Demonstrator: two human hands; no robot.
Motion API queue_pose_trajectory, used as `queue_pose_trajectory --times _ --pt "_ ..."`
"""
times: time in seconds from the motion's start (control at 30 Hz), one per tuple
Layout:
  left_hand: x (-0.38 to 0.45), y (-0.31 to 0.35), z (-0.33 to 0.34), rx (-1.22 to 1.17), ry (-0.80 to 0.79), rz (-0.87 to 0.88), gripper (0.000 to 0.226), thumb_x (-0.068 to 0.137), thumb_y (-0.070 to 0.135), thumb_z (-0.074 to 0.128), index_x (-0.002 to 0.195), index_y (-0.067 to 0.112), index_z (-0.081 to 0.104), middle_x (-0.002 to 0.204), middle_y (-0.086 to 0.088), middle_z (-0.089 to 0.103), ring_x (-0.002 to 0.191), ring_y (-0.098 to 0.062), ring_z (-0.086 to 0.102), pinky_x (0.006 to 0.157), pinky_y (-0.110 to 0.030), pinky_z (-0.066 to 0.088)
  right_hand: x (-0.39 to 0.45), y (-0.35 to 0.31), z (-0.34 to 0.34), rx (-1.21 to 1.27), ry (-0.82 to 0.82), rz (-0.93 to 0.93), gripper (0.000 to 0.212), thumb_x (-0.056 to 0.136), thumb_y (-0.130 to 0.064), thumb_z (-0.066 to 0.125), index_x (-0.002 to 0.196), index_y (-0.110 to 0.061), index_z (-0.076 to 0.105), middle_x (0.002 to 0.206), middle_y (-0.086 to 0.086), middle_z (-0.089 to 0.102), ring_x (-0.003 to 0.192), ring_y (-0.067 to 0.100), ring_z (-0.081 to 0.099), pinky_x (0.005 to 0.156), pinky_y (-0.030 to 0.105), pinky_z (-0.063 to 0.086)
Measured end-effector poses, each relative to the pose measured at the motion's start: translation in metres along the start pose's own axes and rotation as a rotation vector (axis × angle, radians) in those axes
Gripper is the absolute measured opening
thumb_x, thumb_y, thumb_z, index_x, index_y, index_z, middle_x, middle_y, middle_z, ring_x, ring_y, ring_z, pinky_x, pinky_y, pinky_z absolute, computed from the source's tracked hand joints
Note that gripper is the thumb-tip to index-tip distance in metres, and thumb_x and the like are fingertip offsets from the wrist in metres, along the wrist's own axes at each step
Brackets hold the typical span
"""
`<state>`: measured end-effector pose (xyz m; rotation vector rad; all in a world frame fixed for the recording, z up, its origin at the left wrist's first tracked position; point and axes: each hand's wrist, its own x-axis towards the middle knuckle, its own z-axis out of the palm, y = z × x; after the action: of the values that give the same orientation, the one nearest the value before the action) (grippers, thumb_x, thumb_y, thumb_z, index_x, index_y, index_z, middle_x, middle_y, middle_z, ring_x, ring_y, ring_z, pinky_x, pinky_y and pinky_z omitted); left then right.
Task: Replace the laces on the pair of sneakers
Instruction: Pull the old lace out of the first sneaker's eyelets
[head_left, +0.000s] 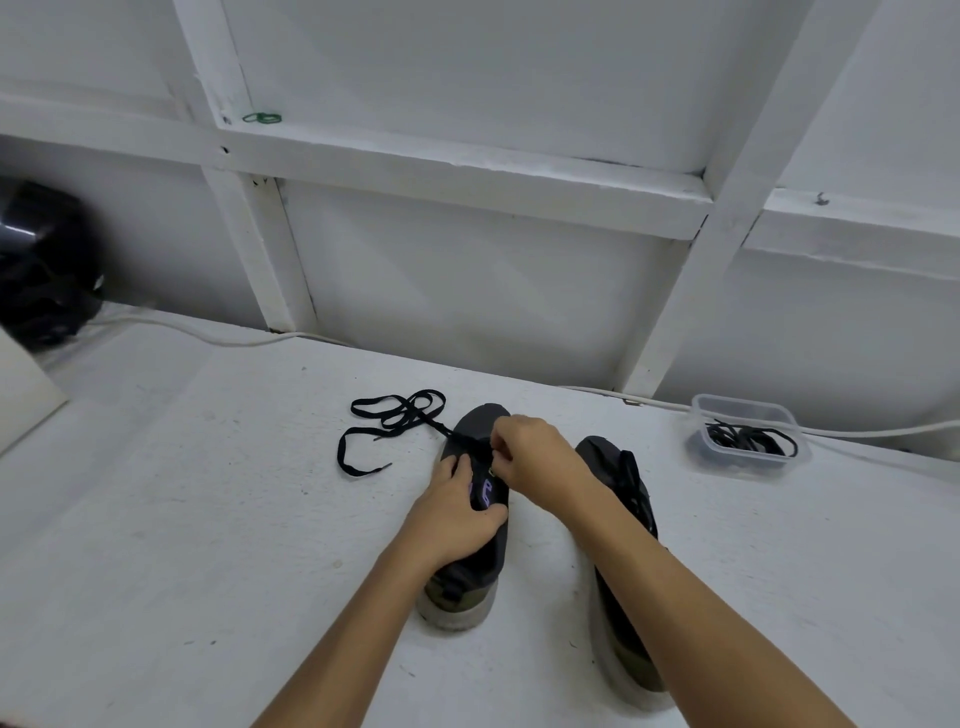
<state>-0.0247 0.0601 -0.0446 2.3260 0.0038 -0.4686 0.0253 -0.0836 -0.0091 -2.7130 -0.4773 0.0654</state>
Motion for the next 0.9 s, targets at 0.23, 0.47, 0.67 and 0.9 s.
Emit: queue_pose_trajectory --times 0.23,0.47,0.67,0.9 --pt "0.0 0.0 -0.002 -0.007 -0.015 -0.007 0.089 0.086 0.047 0.06 0.159 0.02 0.018 0.166 0.005 0.013 0.143 -0.018 0.034 0.115 -0.036 0.036 -0.003 0.007 0.004 0.277 0.139 0.328 0.016 0.092 -0.024 0.064 0.096 -0.009 0.065 0.09 0.002 0.067 0.084 0.02 0.061 0.071 0.029 0.047" --pt "0.002 0.0 -0.001 0.003 -0.001 0.001 0.093 0.085 0.048 0.059 0.161 0.02 0.012 0.167 0.007 0.005 0.147 -0.016 0.029 0.109 -0.027 0.029 -0.011 0.007 0.009 0.317 0.045 0.285 0.008 0.092 -0.024 0.071 0.09 -0.017 0.069 0.088 -0.004 0.07 0.083 0.015 0.064 0.065 0.02 0.045" --pt "0.001 -0.001 0.0 -0.004 -0.019 -0.015 0.092 0.089 0.047 0.057 0.161 0.021 0.007 0.168 0.007 -0.001 0.151 -0.016 0.021 0.116 -0.03 0.025 -0.004 0.017 -0.006 0.153 0.271 0.229 0.006 0.09 -0.009 0.058 0.092 -0.004 0.062 0.09 0.008 0.065 0.084 0.026 0.058 0.073 0.038 0.048" --pt "0.001 0.002 -0.002 0.017 -0.021 -0.025 0.084 0.086 0.047 0.057 0.157 0.019 0.022 0.164 0.001 0.019 0.142 -0.021 0.036 0.115 -0.041 0.037 -0.01 0.004 0.013 0.6 0.095 0.55 0.02 0.087 -0.032 0.076 0.083 -0.016 0.066 0.081 0.002 0.071 0.075 0.022 0.072 0.067 0.04 0.063"
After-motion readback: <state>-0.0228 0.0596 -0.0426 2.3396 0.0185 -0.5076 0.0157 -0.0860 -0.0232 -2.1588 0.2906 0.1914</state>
